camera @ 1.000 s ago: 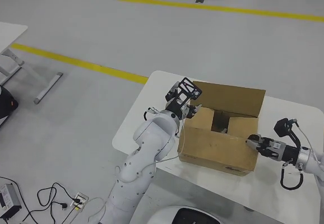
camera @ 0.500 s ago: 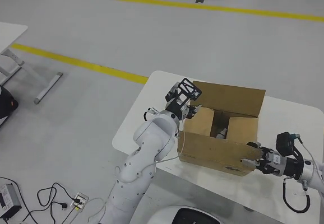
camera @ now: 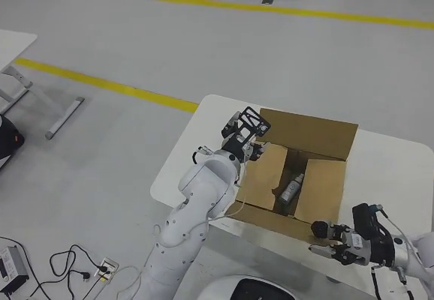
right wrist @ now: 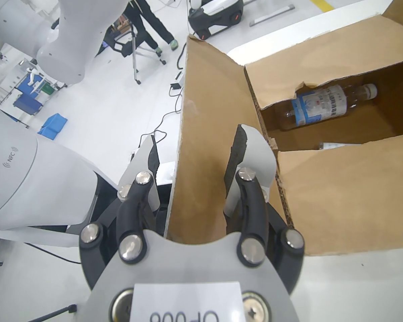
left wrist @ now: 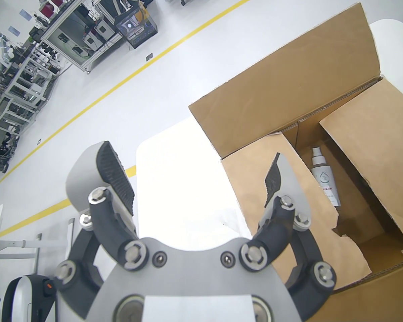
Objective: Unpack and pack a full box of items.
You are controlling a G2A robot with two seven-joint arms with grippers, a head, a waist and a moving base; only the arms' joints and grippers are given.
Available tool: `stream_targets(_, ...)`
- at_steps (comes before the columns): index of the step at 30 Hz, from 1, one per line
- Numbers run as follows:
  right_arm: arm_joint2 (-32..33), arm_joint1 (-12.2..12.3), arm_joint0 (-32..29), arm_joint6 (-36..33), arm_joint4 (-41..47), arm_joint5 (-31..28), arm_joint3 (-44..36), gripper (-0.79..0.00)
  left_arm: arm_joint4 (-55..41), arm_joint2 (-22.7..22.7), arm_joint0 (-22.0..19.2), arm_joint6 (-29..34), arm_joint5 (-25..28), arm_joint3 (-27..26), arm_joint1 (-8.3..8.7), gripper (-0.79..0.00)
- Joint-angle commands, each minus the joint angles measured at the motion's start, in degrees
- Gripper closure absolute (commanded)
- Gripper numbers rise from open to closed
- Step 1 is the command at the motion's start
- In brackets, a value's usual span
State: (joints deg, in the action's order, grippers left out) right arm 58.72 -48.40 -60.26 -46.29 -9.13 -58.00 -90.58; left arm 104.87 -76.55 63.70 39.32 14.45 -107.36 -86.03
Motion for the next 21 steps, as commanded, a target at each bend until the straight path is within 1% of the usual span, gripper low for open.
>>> stream_targets(1, -1.67, 0.96, 0.53, 0.00, 0.64, 0.00, 0.33, -0.520, -0.02, -0.01, 0.00, -0.01, 0.01, 0.01, 0.00, -0.785)
stream_targets(2, -2.52, 1.39, 0.78, 0.00, 1.08, 0.00, 0.76, -0.446, -0.02, -0.01, 0.00, -0.01, 0.01, 0.01, 0.00, -0.785)
stream_targets(3, -3.51, 1.80, 1.09, 0.00, 1.28, 0.00, 1.03, -0.391, -0.02, -0.01, 0.00, -0.01, 0.01, 0.01, 0.00, -0.785)
stream_targets(5, -5.35, 2.56, 1.95, 0.00, 1.62, 0.00, 1.53, -0.397, -0.02, -0.01, 0.00, -0.01, 0.01, 0.01, 0.00, -0.785)
stream_targets(9, -8.38, 3.59, 3.46, 0.00, 3.47, 0.00, 2.80, -0.382, -0.02, -0.01, 0.00, -0.01, 0.01, 0.01, 0.00, -0.785)
stream_targets(11, -10.18, 4.03, 4.62, 0.00, 3.99, 0.00, 4.03, -0.357, -0.02, -0.01, 0.00, -0.01, 0.01, 0.01, 0.00, -0.785)
stream_targets(12, -10.80, 4.15, 5.16, 0.01, 4.16, 0.00, 4.50, -0.329, -0.02, -0.01, 0.00, -0.01, 0.01, 0.01, 0.00, -0.785)
stream_targets(13, -11.39, 4.21, 5.59, 0.01, 4.54, 0.00, 4.98, -0.265, -0.02, -0.01, 0.00, -0.01, 0.01, 0.01, 0.00, -0.785)
stream_targets(14, -11.96, 4.25, 5.99, 0.01, 4.82, 0.00, 5.59, -0.249, -0.02, -0.01, 0.00, -0.01, 0.01, 0.01, 0.00, -0.785)
stream_targets(15, -12.49, 4.28, 6.43, 0.01, 4.57, 0.00, 6.53, -0.191, -0.02, -0.01, 0.00, -0.01, 0.01, 0.01, 0.00, -0.785)
stream_targets(19, -14.32, 3.98, 8.02, 0.02, 4.63, 0.00, 7.85, -0.022, -0.02, -0.01, 0.00, -0.01, 0.01, 0.01, 0.00, -0.785)
stream_targets(20, -14.69, 3.88, 8.32, 0.01, 4.63, 0.00, 8.13, 0.000, -0.02, -0.01, 0.00, -0.01, 0.01, 0.01, 0.00, -0.785)
stream_targets(21, -15.06, 3.78, 8.60, 0.02, 4.50, 0.00, 8.39, 0.000, -0.02, -0.01, 0.00, -0.01, 0.01, 0.01, 0.00, -0.785)
